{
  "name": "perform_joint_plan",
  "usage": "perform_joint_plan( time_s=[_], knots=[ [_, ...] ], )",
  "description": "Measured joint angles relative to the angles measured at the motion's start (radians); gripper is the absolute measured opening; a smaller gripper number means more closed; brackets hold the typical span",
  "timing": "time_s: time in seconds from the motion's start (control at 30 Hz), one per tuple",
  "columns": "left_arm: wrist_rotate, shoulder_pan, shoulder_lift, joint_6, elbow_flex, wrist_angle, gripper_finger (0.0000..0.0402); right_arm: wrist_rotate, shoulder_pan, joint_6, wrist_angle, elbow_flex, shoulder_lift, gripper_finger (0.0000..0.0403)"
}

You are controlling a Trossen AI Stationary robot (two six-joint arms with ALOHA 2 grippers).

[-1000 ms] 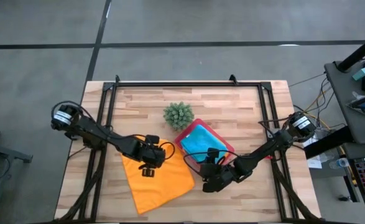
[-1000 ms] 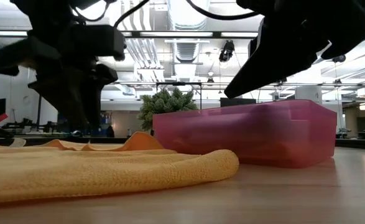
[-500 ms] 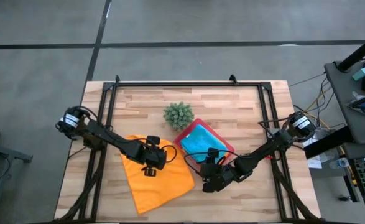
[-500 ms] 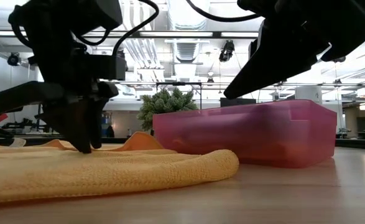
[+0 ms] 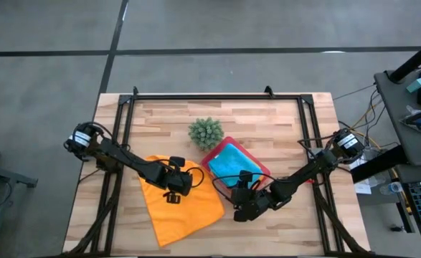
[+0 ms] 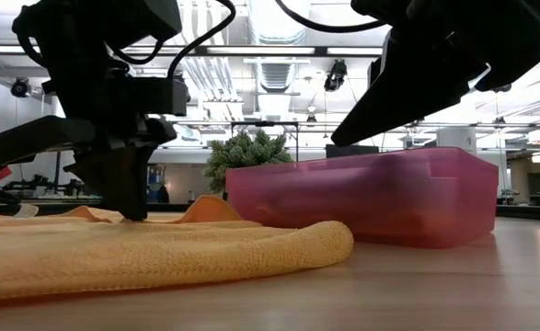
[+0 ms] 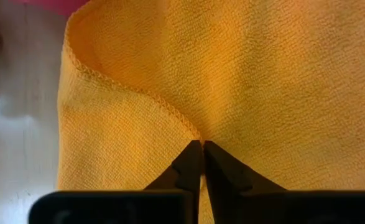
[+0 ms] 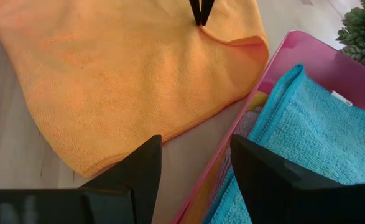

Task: Fold microfiber towels
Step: Fold the orange microfiber cloth

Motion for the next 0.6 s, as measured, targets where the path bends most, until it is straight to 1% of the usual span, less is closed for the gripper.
perform_joint_plan(
  time_s=[0.1, 0.2, 0.27, 0.4, 0.57, 0.6],
  knots=[
    [0.0, 0.0, -0.002, 0.0, 0.002, -0.008, 0.0001, 0.0, 0.0, 0.0, 0.0, 0.0, 0.0, 0.0183],
    [-0.004, 0.0, -0.008, 0.021, 0.023, -0.056, 0.0001, 0.0, 0.0, 0.0, 0.0, 0.0, 0.0, 0.0183],
    [-0.039, 0.001, -0.023, 0.053, 0.034, -0.103, 0.0, 0.0, 0.0, 0.0, 0.0, 0.0, 0.0, 0.0183],
    [-0.161, 0.033, -0.063, 0.161, 0.043, -0.136, 0.0, 0.0, 0.0, 0.0, 0.001, 0.0, 0.0, 0.0183],
    [-0.391, 0.113, -0.081, 0.315, 0.043, -0.152, 0.0, 0.0, 0.0, 0.002, 0.002, 0.0, 0.0, 0.0183],
    [-0.422, 0.133, -0.081, 0.341, 0.043, -0.148, 0.0, 0.0, 0.0, 0.002, 0.002, 0.0, 0.0, 0.0183]
  ],
)
